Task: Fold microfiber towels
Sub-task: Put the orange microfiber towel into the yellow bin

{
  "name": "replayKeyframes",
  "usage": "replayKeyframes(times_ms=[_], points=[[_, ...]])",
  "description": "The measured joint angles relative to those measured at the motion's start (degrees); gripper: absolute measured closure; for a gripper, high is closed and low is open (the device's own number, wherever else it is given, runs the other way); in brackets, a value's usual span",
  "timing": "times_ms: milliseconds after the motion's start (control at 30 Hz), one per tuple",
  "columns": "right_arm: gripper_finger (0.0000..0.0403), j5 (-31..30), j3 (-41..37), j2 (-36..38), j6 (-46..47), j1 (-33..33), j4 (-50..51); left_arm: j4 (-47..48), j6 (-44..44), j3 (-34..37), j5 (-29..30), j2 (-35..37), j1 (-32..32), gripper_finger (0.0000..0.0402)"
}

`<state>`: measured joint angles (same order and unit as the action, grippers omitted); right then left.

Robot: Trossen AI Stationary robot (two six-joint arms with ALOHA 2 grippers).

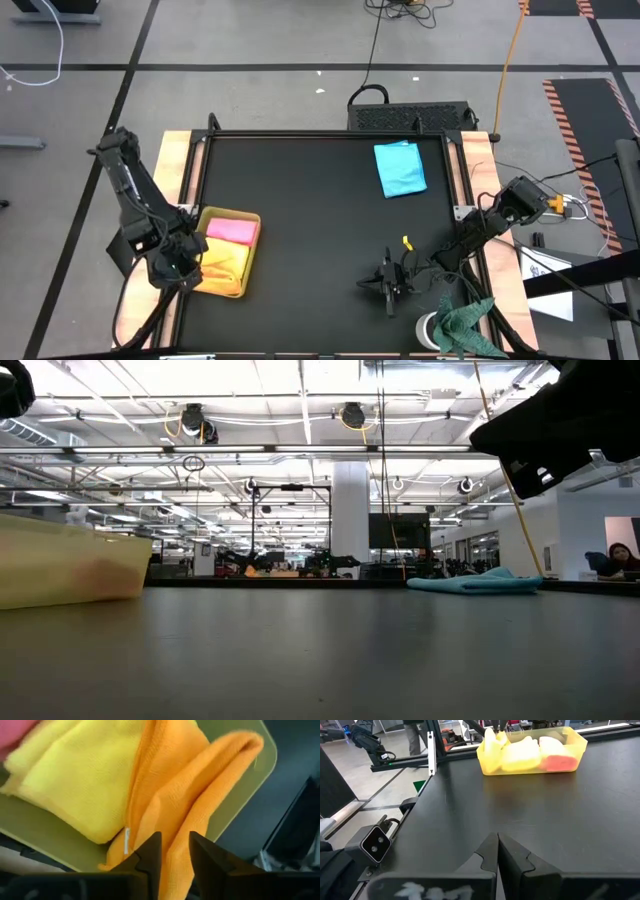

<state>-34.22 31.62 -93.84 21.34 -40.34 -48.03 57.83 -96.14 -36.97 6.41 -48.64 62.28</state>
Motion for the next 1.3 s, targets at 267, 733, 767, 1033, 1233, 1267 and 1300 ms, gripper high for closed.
replayKeyframes(times_ms=[267, 733, 767, 1033, 1233, 1267, 1300], points=[[0.0403, -0.1, 0.0, 0.0, -0.6, 0.4, 0.0, 0.1, 2.6, 0.0, 0.3, -0.6, 0.0, 0.0356], [0.0403, -0.1, 0.0, 0.0, -0.6, 0.5, 0.2, -15.0, 19.2, 3.4, -1.7, -7.0, -3.0, 0.0399], [0.0403, -0.1, 0.0, 0.0, -0.6, 0.5, 0.3, -15.1, 19.4, 4.2, -3.1, -7.8, -3.8, 0.0398], [0.0403, -0.1, 0.0, 0.0, -1.0, 0.5, 0.2, -9.4, 29.2, 6.5, -1.9, -13.1, -12.4, 0.0399], [0.0403, 0.0, 0.0, 0.0, -1.0, 0.5, 0.2, -10.9, 36.4, 5.6, -9.9, -14.4, -19.1, 0.0385], [0.0403, 0.0, 0.0, 0.0, -1.0, 0.5, 0.2, -10.7, 36.0, 4.9, -11.6, -14.4, -19.6, 0.0384], [0.0403, 0.0, 0.0, 0.0, -1.0, 0.5, 0.2, -10.5, 36.0, 4.1, -12.6, -14.4, -19.9, 0.0384]])
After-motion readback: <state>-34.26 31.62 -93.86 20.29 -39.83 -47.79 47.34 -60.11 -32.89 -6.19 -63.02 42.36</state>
